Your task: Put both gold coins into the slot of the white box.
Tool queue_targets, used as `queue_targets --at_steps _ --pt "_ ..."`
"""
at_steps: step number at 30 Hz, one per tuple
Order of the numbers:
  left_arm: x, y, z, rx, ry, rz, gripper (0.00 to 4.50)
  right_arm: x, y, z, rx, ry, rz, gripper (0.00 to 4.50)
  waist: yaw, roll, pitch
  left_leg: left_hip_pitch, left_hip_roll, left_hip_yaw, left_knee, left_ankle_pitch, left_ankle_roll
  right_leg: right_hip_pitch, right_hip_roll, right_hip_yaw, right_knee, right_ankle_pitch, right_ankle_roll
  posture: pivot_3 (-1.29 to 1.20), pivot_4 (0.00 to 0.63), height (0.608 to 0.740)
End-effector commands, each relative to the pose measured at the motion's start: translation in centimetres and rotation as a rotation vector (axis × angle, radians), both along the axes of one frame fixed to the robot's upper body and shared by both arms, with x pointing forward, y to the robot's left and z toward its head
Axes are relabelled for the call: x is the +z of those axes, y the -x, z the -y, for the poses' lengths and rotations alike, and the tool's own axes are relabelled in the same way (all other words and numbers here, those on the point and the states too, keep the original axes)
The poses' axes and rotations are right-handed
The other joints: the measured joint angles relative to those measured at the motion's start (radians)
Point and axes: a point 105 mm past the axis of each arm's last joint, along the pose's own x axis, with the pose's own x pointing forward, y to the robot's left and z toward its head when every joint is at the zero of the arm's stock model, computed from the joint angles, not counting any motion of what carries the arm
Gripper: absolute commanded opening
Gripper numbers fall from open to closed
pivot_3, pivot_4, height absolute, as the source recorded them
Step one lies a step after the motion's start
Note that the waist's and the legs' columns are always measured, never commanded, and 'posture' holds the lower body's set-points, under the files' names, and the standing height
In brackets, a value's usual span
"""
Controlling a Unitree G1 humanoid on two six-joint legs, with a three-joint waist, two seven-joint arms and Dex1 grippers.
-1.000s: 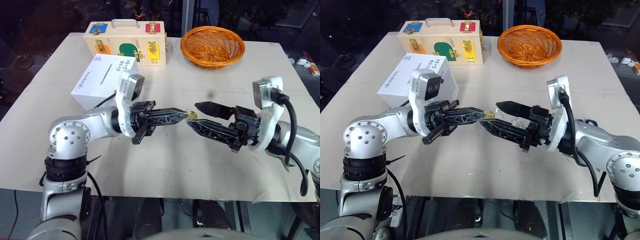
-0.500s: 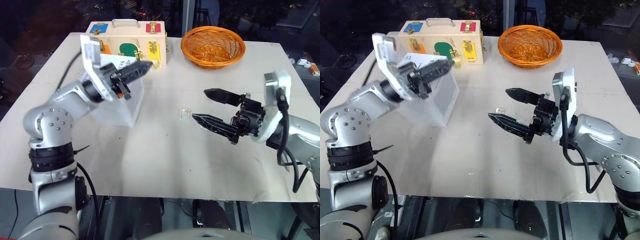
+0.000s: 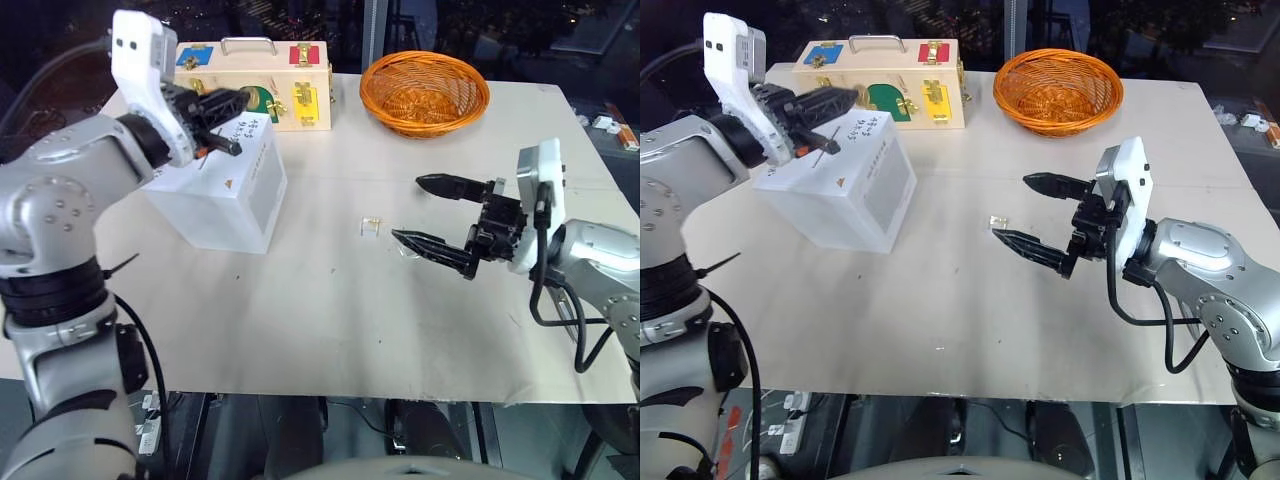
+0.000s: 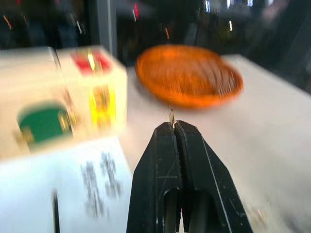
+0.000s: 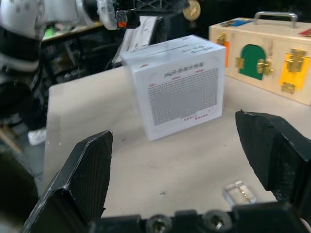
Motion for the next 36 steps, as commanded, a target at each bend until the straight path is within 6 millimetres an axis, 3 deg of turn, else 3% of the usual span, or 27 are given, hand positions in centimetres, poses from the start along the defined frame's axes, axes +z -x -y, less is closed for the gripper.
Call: queue_targets --at_steps 1,6,16,23,36 --pt "1.3 0.8 -1.3 0.055 -0.072 -0.011 0.0 1.4 0.5 1.0 0.014 -0.003 0.085 4.42 0.001 0.0 0.0 0.0 0.0 0.0 0.0 0.0 0.0 0.0 0.0 0.0 0.0 0.0 0.0 0.0 0.15 0.726" --pt "1.3 0.2 -4.4 0.162 0.0 -0.158 0.0 2.2 0.4 1.3 0.042 -0.012 0.097 4.42 0.003 0.0 0.0 0.0 0.0 0.0 0.0 0.0 0.0 0.0 0.0 0.0 0.001 0.0 0.0 0.0 0.15 0.726" --pt "0.2 -0.2 -6.4 0.208 0.064 -0.322 0.0 4.9 0.0 -0.2 0.101 -0.086 0.174 4.42 -0.001 0.0 0.0 0.0 0.0 0.0 0.0 0.0 0.0 -0.001 0.0 0.0 0.002 0.0 0.0 0.0 0.15 0.726" --pt "-0.4 -0.6 -6.8 0.218 0.05 -0.343 0.0 5.0 -0.4 -0.3 0.117 -0.069 0.14 4.42 0.006 0.0 0.0 -0.01 0.0 0.0 0.003 0.0 -0.001 -0.009 -0.001 -0.001 0.003 0.0 0.0 0.0 0.15 0.726" --pt "-0.9 -1.1 -6.2 0.215 0.028 -0.356 0.0 5.1 -0.4 -0.2 0.144 -0.022 0.131 4.42 0.003 0.0 0.0 -0.01 0.0 0.0 0.003 0.0 -0.001 -0.01 -0.001 0.0 0.004 0.0 0.0 0.0 0.15 0.726"
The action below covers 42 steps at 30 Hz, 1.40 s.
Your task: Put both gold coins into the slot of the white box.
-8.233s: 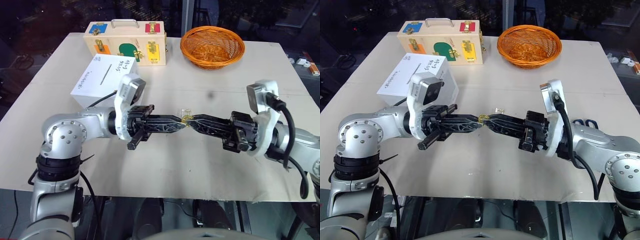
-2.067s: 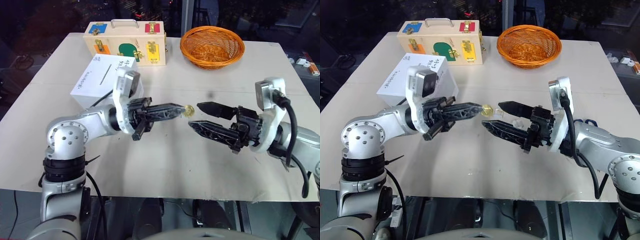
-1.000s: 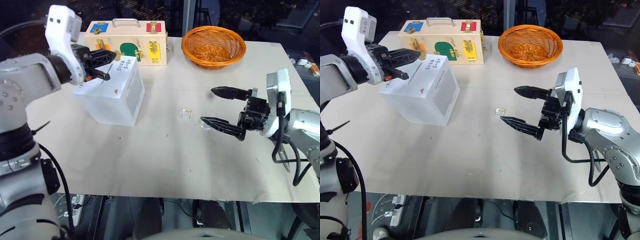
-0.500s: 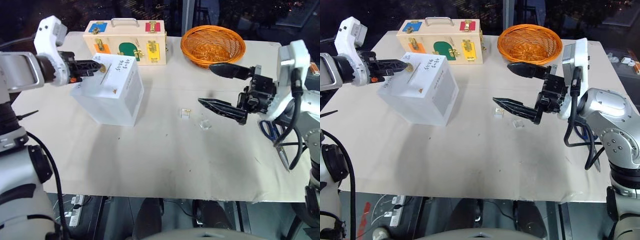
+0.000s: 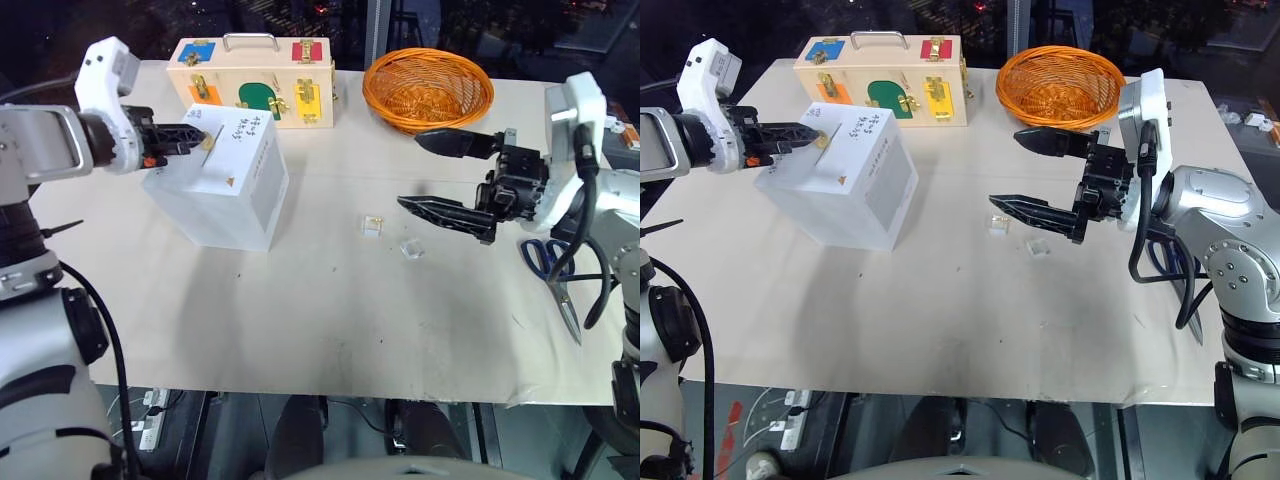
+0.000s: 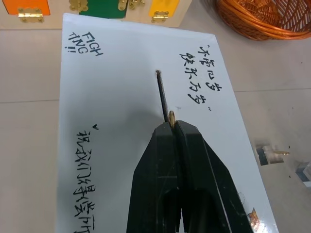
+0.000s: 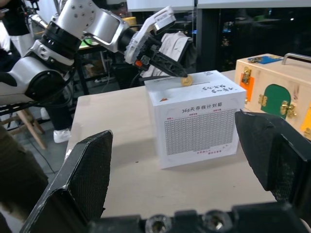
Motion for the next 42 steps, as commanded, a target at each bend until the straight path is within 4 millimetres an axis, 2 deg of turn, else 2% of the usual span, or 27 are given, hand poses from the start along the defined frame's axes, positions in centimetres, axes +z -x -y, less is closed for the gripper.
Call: queue_targets --at_steps 1,13,17,21,24,27,28,32,34,35,36,38,42 --pt "0.8 0.0 -0.3 0.02 -0.045 0.041 0.0 0.7 0.5 0.0 0.004 0.009 0.046 4.42 0.0 0.0 0.0 0.0 0.0 0.0 0.0 0.0 0.0 0.0 0.0 0.0 0.0 0.0 0.0 0.0 0.15 0.726" --pt "1.3 -0.6 1.1 -0.014 -0.083 0.085 0.0 0.4 0.7 0.2 -0.01 0.02 0.037 4.42 0.0 0.0 0.0 0.0 0.0 0.0 0.004 0.0 0.0 0.0 0.0 0.001 0.005 0.0 0.0 0.0 0.15 0.726" --pt "1.4 -0.7 0.8 0.022 -0.083 0.106 1.22 0.1 0.6 0.4 -0.02 0.023 0.022 4.5 0.0 0.0 0.0 0.0 0.0 0.0 0.01 -0.002 0.004 -0.001 0.0 0.001 0.01 0.0 0.0 0.0 0.15 0.726" --pt "3.6 -0.2 0.7 0.004 0.007 0.215 2.88 -0.7 0.4 0.7 -0.063 0.022 -0.009 4.5 -0.003 0.0 0.0 0.0 0.0 -0.001 0.013 -0.002 0.004 0.0 0.0 0.001 0.013 0.0 0.0 0.0 0.15 0.726" --pt "5.6 1.8 2.7 -0.173 0.1 0.333 2.88 -2.1 -0.5 1.2 -0.186 0.041 -0.041 4.5 -0.003 0.0 0.0 0.0 0.0 -0.001 0.013 -0.002 0.004 -0.001 0.0 0.001 0.014 0.0 0.0 0.0 0.15 0.726" --pt "5.4 4.9 6.8 -0.436 0.107 0.475 2.88 -4.9 -1.9 1.7 -0.346 0.092 -0.124 4.5 -0.003 0.0 0.0 -0.001 0.0 0.0 0.013 0.0 0.0 -0.001 0.0 0.002 0.012 0.0 0.0 0.0 0.15 0.726" --pt "5.0 5.6 7.6 -0.481 0.096 0.501 2.88 -5.8 -2.3 1.8 -0.397 0.113 -0.146 4.5 -0.002 0.0 0.0 0.0 0.0 0.001 0.012 0.0 0.0 0.0 -0.001 0.003 0.012 0.0 0.001 0.0 0.15 0.726" --pt "0.0 9.1 10.8 -0.731 0.041 0.429 2.88 -9.2 -3.9 1.9 -0.556 0.138 -0.276 4.5 -0.01 0.0 0.0 0.0 0.0 0.001 0.013 0.0 0.0 -0.001 -0.001 0.003 0.015 0.0 0.001 0.0 0.15 0.726" --pt "-1.8 10.1 11.6 -0.792 0.039 0.411 2.94 -10.1 -4.3 1.4 -0.585 0.136 -0.309 3.98 -0.009 0.0 0.0 0.002 0.0 0.001 0.013 0.0 0.0 0.0 0.0 0.004 0.016 0.0 0.001 0.0 0.15 0.726" --pt "-2.5 10.1 11.7 -0.787 0.027 0.41 2.94 -10.6 -4.3 1.2 -0.588 0.143 -0.315 3.51 -0.007 0.0 0.0 0.001 0.0 0.0 0.013 0.0 0.0 -0.001 0.001 0.003 0.016 0.0 0.001 0.0 0.15 0.726" --pt "-3.0 10.0 11.7 -0.78 0.018 0.411 2.94 -10.8 -4.3 0.9 -0.589 0.149 -0.318 3.25 -0.006 0.001 -0.001 0.002 0.0 0.0 0.013 0.0 0.0 0.0 0.001 0.004 0.015 0.0 0.001 0.0 0.15 0.726" --pt "-4.7 10.0 11.7 -0.773 -0.041 0.415 2.94 -11.6 -4.8 0.5 -0.597 0.18 -0.318 3.25 -0.005 0.0 -0.001 0.002 0.0 0.001 0.013 0.0 0.001 0.0 0.001 0.004 0.015 0.0 0.001 0.0 0.15 0.726" --pt "-7.0 9.8 11.0 -0.728 -0.04 0.39 2.94 -12.6 -6.3 -0.3 -0.61 0.236 -0.289 3.25 -0.004 0.0 -0.001 0.001 0.0 0.001 0.013 -0.002 0.004 0.0 0.001 0.005 0.014 0.0 0.001 0.0 0.15 0.726"
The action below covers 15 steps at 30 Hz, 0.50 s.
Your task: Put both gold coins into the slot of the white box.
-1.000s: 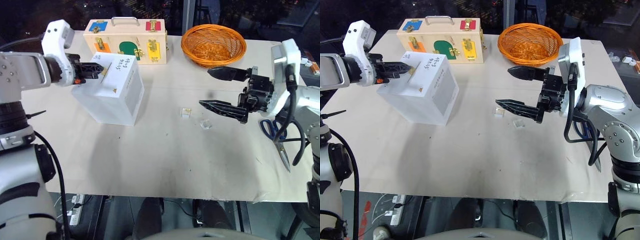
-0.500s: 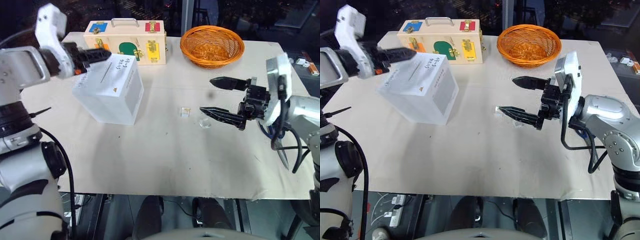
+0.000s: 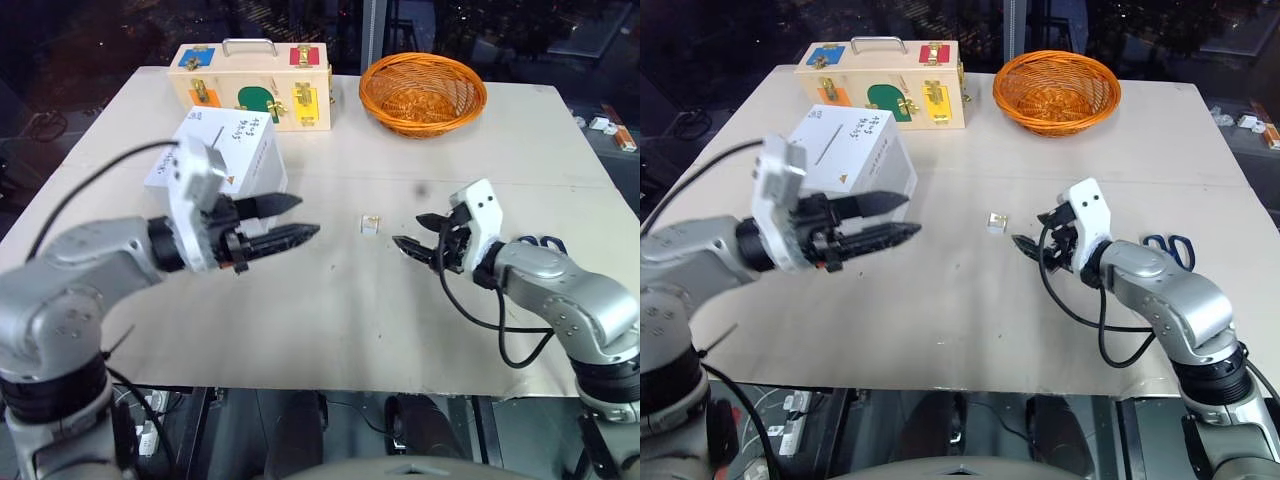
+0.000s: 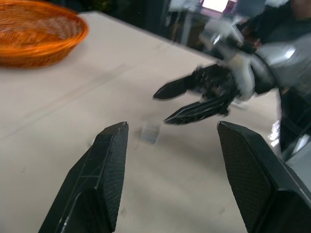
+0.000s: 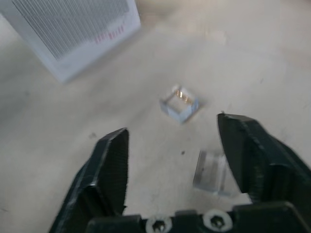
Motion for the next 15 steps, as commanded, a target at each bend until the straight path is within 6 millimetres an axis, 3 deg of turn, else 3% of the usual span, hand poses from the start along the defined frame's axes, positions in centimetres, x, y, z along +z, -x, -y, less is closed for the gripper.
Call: queue_targets --at_steps 1,2,5,9,15 --pt "-0.2 0.4 -0.3 0.004 -0.024 0.08 2.94 0.7 -1.5 -0.7 0.004 0.041 0.076 3.25 0.0 0.0 0.0 0.0 0.0 0.0 0.0 0.0 0.0 0.0 0.0 0.0 0.0 0.0 0.0 0.0 0.15 0.726" --pt "-0.6 0.5 -0.5 0.013 -0.026 0.081 2.94 0.5 -2.2 -0.9 0.007 0.063 0.087 3.25 -0.001 0.0 0.0 0.0 0.0 0.0 0.0 0.0 0.0 0.0 0.0 0.0 0.0 0.0 0.0 0.0 0.15 0.726" --pt "-1.0 0.4 -1.0 0.046 -0.027 0.089 2.94 0.5 -4.8 -1.8 0.011 0.121 0.13 2.39 -0.002 0.0 0.0 0.0 0.0 -0.001 0.0 0.0 0.0 0.0 0.001 0.0 0.0 0.0 0.0 0.0 0.15 0.726" --pt "-1.0 0.6 -1.2 0.068 -0.029 0.099 2.94 0.7 -5.7 -2.5 0.036 0.126 0.144 2.39 0.005 0.0 0.0 -0.001 0.0 -0.001 0.0 0.0 0.0 0.0 0.001 -0.001 -0.001 0.0 0.0 0.0 0.15 0.726" --pt "-0.8 0.9 -1.5 0.096 -0.034 0.108 2.94 0.4 -5.6 -3.3 0.11 0.13 0.124 2.39 0.001 0.0 0.0 -0.001 0.0 -0.001 -0.001 0.0 0.0 0.0 0.0 -0.001 -0.002 0.0 0.0 0.0 0.15 0.726"
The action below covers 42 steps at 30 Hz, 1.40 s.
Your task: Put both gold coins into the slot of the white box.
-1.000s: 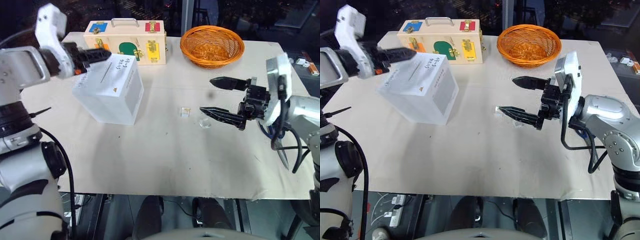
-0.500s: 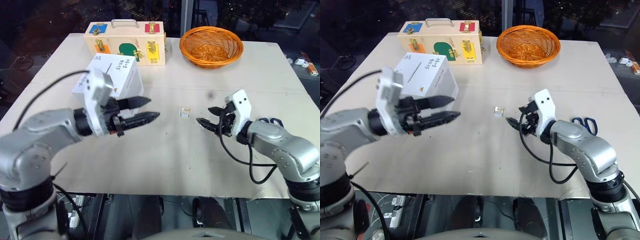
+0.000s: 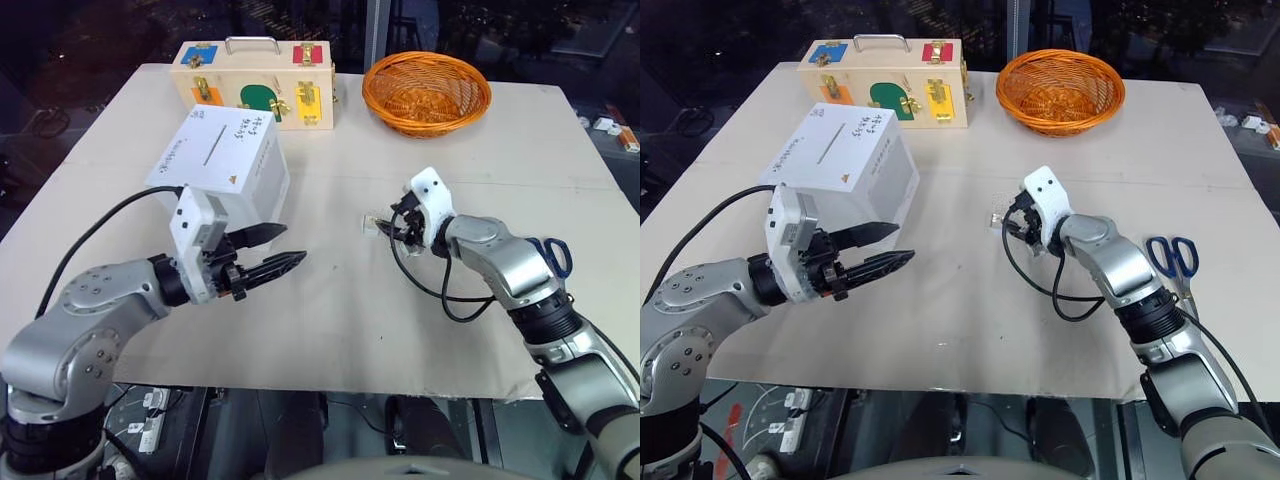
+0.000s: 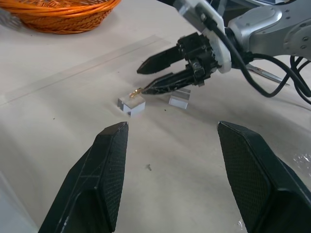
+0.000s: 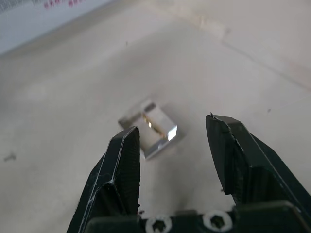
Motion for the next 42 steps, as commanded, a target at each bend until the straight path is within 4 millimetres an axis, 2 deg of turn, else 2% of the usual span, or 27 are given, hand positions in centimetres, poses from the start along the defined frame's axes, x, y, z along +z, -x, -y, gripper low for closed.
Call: queue_targets --at_steps 1,16,17,18,34,37,38,42 --pt "1.3 0.6 0.1 -0.001 -0.013 0.069 2.94 1.6 0.1 -0.7 0.054 -0.013 0.046 2.39 -0.001 0.0 0.0 0.0 0.0 0.0 0.0 0.0 0.0 0.0 0.0 0.0 0.0 0.0 0.0 0.0 0.15 0.726" --pt "1.2 0.9 0.1 0.014 -0.025 0.071 2.94 1.3 -0.7 -1.1 0.073 -0.01 0.046 2.39 -0.002 0.0 0.0 0.001 0.0 0.0 0.0 0.0 0.0 0.0 0.0 0.0 0.001 0.0 0.0 0.0 0.15 0.726" --pt "1.3 0.9 0.1 0.015 -0.026 0.071 2.94 1.4 -0.8 -1.2 0.073 -0.011 0.046 1.86 -0.002 0.0 0.0 0.001 0.0 0.0 0.0 0.0 0.0 0.0 0.0 0.0 0.001 0.0 0.0 0.0 0.15 0.726" --pt "1.2 0.9 0.0 0.015 -0.026 0.07 2.94 1.3 -0.8 -1.1 0.072 -0.008 0.047 1.63 -0.002 0.0 0.0 0.001 0.0 0.0 0.0 0.0 0.0 0.0 0.0 0.0 0.001 0.0 0.0 0.0 0.15 0.726" --pt "1.0 1.0 -0.1 0.018 -0.022 0.061 2.94 1.4 -0.9 -1.2 0.076 -0.007 0.053 1.63 -0.002 0.0 0.0 0.001 0.0 0.0 0.0 0.0 0.0 0.0 0.0 0.0 0.001 0.0 0.0 0.0 0.15 0.726" --pt "1.0 1.0 -0.3 0.02 -0.024 0.058 2.94 1.4 -0.9 -1.2 0.075 -0.009 0.052 0.33 -0.002 0.0 0.0 0.001 0.0 0.0 0.0 0.0 0.0 0.0 0.0 0.0 0.001 0.0 0.0 0.0 0.15 0.726" --pt "1.0 1.0 -0.3 0.021 -0.024 0.058 2.94 1.4 -0.9 -1.2 0.075 -0.009 0.052 0.15 -0.002 0.0 0.0 0.001 0.0 0.0 -0.001 0.0 0.0 0.0 0.0 0.0 0.001 0.0 0.0 0.0 0.15 0.726" --pt "0.9 1.1 -0.3 0.013 -0.023 0.053 2.94 1.4 -0.8 -1.3 0.081 -0.01 0.052 0.15 -0.002 0.001 0.0 0.001 0.0 0.0 -0.001 0.0 0.0 0.0 0.0 0.0 0.001 0.0 0.0 0.0 0.15 0.726"
